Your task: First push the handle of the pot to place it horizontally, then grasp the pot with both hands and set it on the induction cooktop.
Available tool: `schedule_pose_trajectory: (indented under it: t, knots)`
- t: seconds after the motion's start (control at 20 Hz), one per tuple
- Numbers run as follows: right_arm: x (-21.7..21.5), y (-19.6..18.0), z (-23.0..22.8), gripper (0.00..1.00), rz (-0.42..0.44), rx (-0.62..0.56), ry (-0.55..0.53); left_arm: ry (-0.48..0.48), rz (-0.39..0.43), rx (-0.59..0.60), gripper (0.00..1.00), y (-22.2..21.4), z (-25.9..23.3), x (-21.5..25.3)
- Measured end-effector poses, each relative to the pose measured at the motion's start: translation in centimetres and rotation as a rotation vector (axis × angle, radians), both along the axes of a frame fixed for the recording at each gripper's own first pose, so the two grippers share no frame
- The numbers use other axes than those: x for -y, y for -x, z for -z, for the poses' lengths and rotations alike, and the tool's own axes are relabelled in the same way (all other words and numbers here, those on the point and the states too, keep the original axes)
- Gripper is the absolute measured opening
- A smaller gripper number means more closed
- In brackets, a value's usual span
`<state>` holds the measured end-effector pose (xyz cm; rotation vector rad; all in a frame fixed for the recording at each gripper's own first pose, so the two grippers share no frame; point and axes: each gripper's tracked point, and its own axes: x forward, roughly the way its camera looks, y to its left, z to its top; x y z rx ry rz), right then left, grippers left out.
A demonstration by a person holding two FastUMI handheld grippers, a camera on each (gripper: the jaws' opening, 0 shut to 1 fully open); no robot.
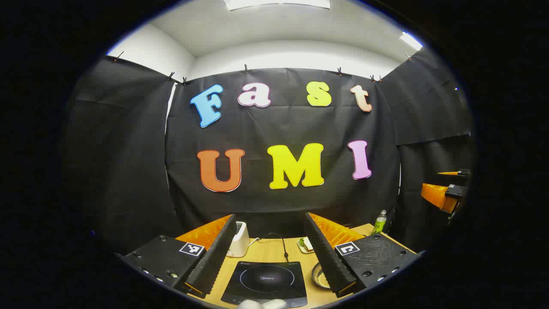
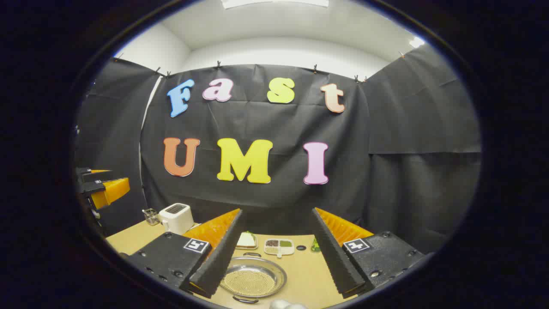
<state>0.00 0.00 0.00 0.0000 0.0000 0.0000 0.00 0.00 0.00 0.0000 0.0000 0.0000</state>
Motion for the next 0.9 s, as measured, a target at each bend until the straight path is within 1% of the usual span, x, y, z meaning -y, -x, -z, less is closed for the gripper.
schedule_pose_trajectory:
  t: [0.05, 0.1, 0.15, 0.2, 0.25, 0.3, 0.35, 0.4, 0.45, 0.6, 0.9]
  knots:
    - [0.2, 0.0, 0.1, 0.99, 0.004, -0.001, -0.002, -0.004, -0.001, 0.001, 0.95, 0.0, -0.1, -0.1]
    - [0.4, 0.0, 0.1, 0.96, 0.006, -0.002, -0.006, -0.005, -0.003, 0.000, 0.95, 0.0, 0.0, -0.2]
    - [0.4, 0.0, 0.2, 0.99, 0.007, -0.001, -0.009, -0.003, -0.004, -0.001, 0.95, 0.0, 0.2, -0.1]
    - [0.5, 0.0, 0.2, 0.96, 0.010, 0.000, -0.011, -0.002, -0.005, -0.001, 0.95, 0.0, 0.3, -0.2]
    - [0.6, -0.1, 0.4, 0.96, 0.010, -0.001, -0.009, 0.000, -0.005, -0.002, 0.95, 0.1, 0.3, -0.1]
    - [0.6, -0.1, 0.5, 0.99, 0.009, -0.001, -0.008, -0.001, -0.005, -0.004, 0.95, 0.1, 0.5, 0.0]
    - [0.6, -0.2, 0.9, 0.96, 0.010, -0.006, -0.005, -0.005, -0.005, -0.007, 0.95, 0.0, 0.6, -0.1]
    - [0.7, -0.2, 1.3, 0.99, 0.008, -0.014, 0.000, -0.010, -0.006, -0.012, 0.95, -0.2, 0.9, -0.1]
    - [0.6, -0.2, 1.5, 0.96, 0.008, -0.017, 0.002, -0.013, -0.006, -0.011, 0.95, 0.0, 1.1, 0.1]
    - [0.7, -0.2, 1.8, 0.96, 0.010, -0.020, 0.003, -0.016, -0.006, -0.012, 0.95, -0.1, 1.1, 0.0]
    - [0.8, -0.6, 2.1, 0.96, 0.013, -0.022, 0.009, -0.015, -0.010, -0.008, 0.95, -0.2, 0.9, -0.2]
